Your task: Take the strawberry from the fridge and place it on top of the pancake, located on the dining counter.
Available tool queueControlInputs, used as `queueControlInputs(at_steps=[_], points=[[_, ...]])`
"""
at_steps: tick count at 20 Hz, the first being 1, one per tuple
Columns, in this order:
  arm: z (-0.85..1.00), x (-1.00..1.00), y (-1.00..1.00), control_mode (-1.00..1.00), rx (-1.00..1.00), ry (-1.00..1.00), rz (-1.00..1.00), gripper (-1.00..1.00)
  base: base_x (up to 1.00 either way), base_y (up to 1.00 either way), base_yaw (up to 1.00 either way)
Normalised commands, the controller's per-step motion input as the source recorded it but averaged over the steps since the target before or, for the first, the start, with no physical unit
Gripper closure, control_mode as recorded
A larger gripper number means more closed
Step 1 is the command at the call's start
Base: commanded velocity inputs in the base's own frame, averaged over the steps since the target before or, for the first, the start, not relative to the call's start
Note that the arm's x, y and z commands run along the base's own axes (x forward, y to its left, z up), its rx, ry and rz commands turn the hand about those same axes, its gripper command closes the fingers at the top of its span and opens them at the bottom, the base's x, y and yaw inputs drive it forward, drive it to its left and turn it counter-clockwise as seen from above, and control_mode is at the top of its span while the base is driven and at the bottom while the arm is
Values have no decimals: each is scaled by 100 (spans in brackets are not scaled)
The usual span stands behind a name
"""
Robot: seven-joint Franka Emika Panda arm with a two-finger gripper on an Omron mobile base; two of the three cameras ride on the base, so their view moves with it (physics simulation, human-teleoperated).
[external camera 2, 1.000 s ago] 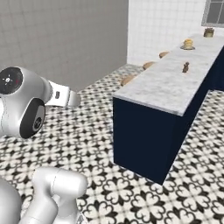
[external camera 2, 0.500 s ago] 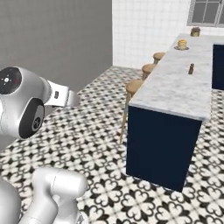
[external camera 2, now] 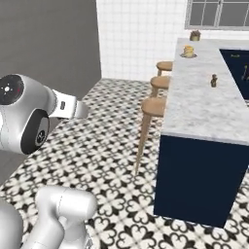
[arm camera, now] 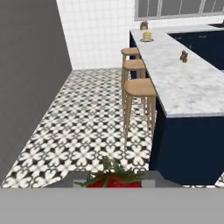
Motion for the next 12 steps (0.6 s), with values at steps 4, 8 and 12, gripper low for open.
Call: queueControlInputs(at_steps=[4,8,12], points=[[0,0,0,100,0,0,0,100,93,100,-35],[0,0,0,100,0,0,0,100,97,100,-34],[0,0,0,100,0,0,0,100,98,100,-33]])
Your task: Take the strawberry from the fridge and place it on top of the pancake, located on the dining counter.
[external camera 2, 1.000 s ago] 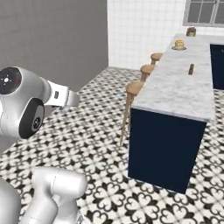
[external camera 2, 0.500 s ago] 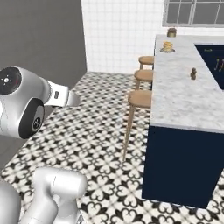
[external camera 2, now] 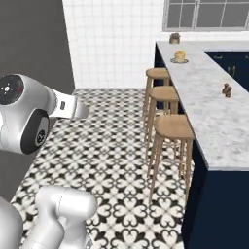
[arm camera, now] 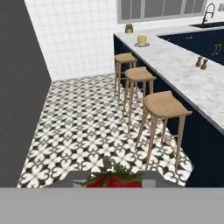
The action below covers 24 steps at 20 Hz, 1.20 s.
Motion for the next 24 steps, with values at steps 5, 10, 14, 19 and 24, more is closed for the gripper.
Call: queueControlInputs(at_steps=[5,10,14,19,24], points=[[0,0,0,100,0,0,0,100,99,100,-34],[0,0,0,100,0,0,0,100,100,100,-36],[0,0,0,100,0,0,0,100,100,100,-35],[0,0,0,100,0,0,0,100,100,100,-34],[0,0,0,100,0,0,0,100,100,99,-34]])
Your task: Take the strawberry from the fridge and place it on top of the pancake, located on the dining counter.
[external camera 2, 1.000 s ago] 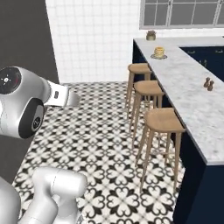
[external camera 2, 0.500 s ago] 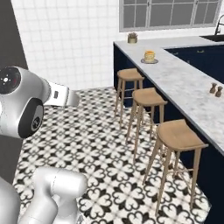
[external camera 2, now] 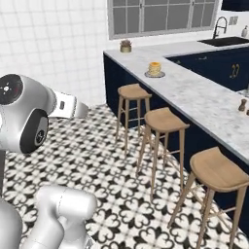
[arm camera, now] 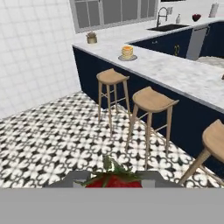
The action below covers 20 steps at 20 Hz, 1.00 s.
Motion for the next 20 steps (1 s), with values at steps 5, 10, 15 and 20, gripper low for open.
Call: queueControlInputs(at_steps=[5,10,15,20], points=[[0,0,0,100,0,0,0,100,100,100,-34],[0,0,0,100,0,0,0,100,100,100,-36],[0,0,0,100,0,0,0,100,100,100,-37],[0,0,0,100,0,0,0,100,100,97,-36]])
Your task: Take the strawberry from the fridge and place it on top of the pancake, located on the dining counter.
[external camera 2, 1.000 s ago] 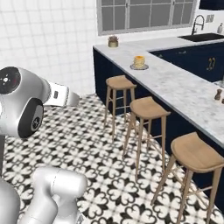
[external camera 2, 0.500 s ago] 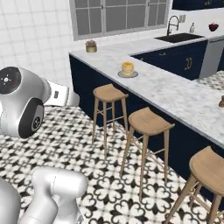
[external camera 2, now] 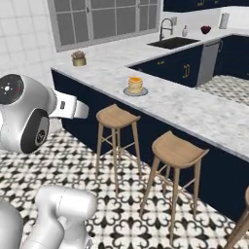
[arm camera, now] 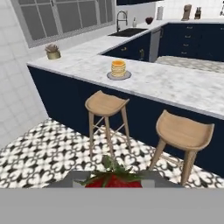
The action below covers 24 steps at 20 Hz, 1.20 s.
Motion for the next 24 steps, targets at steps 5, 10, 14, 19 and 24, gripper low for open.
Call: queueControlInputs(at_steps=[5,10,14,19,24], points=[[0,0,0,100,0,0,0,100,100,84,-36],[0,0,0,100,0,0,0,100,100,73,-34],[0,0,0,100,0,0,0,100,100,56,-34],[0,0,0,100,0,0,0,100,100,38,-37],[0,0,0,100,0,0,0,100,84,23,-40]])
